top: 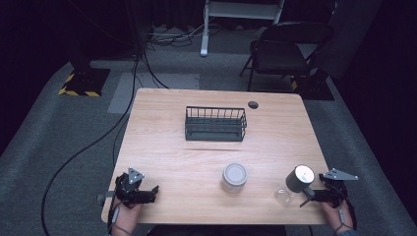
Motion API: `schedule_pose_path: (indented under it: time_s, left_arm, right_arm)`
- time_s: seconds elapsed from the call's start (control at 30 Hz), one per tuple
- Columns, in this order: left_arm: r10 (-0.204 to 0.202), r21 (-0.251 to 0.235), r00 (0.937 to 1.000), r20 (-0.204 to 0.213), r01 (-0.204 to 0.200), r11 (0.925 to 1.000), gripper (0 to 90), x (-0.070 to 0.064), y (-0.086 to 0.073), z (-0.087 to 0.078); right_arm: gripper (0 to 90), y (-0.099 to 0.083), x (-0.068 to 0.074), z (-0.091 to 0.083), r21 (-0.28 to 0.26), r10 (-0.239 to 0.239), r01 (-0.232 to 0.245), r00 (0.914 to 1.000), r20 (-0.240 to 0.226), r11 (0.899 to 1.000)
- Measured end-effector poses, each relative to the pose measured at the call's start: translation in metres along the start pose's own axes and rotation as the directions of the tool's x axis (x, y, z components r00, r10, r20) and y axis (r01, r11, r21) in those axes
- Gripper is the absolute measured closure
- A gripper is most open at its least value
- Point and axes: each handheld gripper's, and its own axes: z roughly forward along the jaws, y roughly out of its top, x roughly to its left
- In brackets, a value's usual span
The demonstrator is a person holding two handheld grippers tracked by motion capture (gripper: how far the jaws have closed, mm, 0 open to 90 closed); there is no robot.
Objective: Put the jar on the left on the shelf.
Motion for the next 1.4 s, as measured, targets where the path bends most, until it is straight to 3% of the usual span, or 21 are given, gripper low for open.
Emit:
schedule_pose_path:
  time_s: [0.3, 0.6, 1.03, 1.2, 1.4]
  left_arm:
    - [-0.003, -0.003, 1.0, -0.006, 0.003, 1.0, 1.6, -0.002, -0.001, -0.001]
    - [-0.021, -0.087, 0.9997, 0.01, 0.022, 0.996, 1.6, -0.004, 0.003, -0.01]
    - [0.004, -0.218, 1.0, 0.001, -0.004, 0.976, 1.6, -0.015, 0.011, -0.025]
    - [0.002, -0.271, 0.9999, 0.012, 0.001, 0.9625, 1.5, -0.018, 0.013, -0.031]
    - [-0.012, -0.287, 0.9996, 0.025, 0.018, 0.9578, 1.5, -0.023, 0.016, -0.034]
  right_arm:
    - [3.4, 0.0, 0.0, 0.0, 0.0, 0.0, 0.0, 1.0, 0.0, 1.0]
    - [3.5, 0.0, 0.0, 0.0, 0.0, 0.0, 0.0, 1.0, -0.001, 1.0]
    - [3.5, 0.0, 0.0, 0.0, -0.001, 0.0, 0.0, 1.0, -0.001, 1.0]
    - [3.5, 0.0, 0.0, 0.0, -0.001, 0.0, 0.0, 1.0, -0.001, 1.0]
    - [3.5, 0.0, 0.0, 0.0, 0.0, 0.0, 0.0, 1.0, -0.001, 1.0]
